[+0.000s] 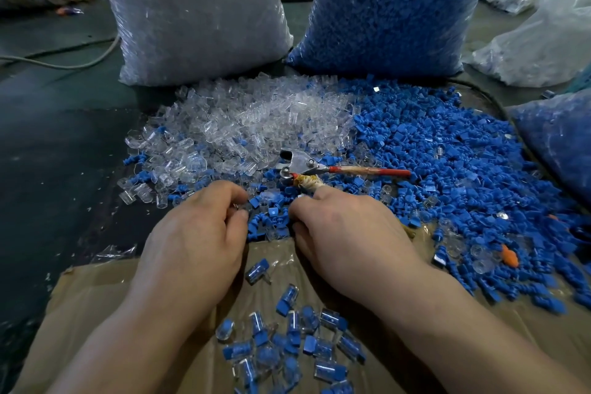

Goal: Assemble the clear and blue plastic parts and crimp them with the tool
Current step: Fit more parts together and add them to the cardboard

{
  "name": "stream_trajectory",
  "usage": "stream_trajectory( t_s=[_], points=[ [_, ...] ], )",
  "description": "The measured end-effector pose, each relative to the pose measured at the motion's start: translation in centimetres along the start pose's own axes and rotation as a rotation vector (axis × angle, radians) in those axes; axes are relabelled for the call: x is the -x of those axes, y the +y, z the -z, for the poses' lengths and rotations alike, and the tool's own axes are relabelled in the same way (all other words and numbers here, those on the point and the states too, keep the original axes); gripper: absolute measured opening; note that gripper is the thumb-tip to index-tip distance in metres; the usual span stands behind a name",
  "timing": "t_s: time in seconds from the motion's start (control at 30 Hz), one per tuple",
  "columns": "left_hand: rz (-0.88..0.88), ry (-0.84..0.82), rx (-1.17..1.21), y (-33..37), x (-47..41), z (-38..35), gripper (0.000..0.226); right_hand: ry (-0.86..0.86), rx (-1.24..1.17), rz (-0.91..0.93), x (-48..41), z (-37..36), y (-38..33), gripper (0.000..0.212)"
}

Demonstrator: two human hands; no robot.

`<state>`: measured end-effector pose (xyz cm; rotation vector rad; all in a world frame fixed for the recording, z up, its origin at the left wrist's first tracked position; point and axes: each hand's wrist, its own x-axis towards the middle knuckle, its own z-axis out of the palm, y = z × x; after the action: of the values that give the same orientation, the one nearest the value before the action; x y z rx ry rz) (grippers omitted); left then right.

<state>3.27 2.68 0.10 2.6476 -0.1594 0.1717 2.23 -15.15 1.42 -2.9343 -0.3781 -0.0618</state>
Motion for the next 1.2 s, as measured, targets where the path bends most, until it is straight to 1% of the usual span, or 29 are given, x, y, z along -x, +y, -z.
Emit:
stream_trajectory(
  t_s=[0.1,0.27,0.37,0.43,0.47,0.57,0.63,0.7,0.83,1.0,1.2],
  points=[
    [0.001,0.007,-0.036,-0.1,-0.1,0.2,0.032,-0.025,0.025,0.007,0.0,0.0,0.0,0.015],
    [0.045,-0.015,-0.070,-0.7,-0.3,0.6,0.042,-0.064,-0.029,0.047,0.5,0.6,0.0,0.021],
    [0.017,-0.021,-0.045,-0.6,-0.2,0.6,0.034,-0.066,-0.058,0.057,0.7,0.8,-0.1,0.011],
    [-0.026,-0.002,0.010,-0.3,0.1,0.8,0.020,-0.030,-0.081,0.049,0.8,0.7,-0.2,0.004],
    [-0.048,0.006,0.036,-0.1,0.3,0.9,0.013,-0.001,-0.107,0.037,0.9,0.6,-0.1,0.004],
    [-0.104,-0.006,0.057,-0.1,0.8,1.3,0.007,0.060,-0.247,0.014,1.3,0.7,0.0,0.012],
    [-0.160,-0.066,0.031,-0.2,0.9,1.3,0.009,0.101,-0.342,0.034,1.5,0.8,-0.2,0.011],
    [-0.207,-0.131,0.013,-0.1,0.8,1.2,0.022,0.119,-0.430,0.049,1.6,0.9,-0.4,0.008],
    [-0.239,-0.178,0.052,0.6,0.6,1.4,0.034,0.060,-0.500,0.004,1.5,0.7,-0.4,0.008],
    [-0.207,-0.181,0.092,0.7,0.3,0.9,0.026,0.053,-0.536,-0.017,1.5,0.5,-0.5,0.009],
    [-0.245,-0.193,0.058,0.8,0.4,1.2,0.017,0.046,-0.539,-0.023,1.5,0.5,-0.6,0.010]
  ],
)
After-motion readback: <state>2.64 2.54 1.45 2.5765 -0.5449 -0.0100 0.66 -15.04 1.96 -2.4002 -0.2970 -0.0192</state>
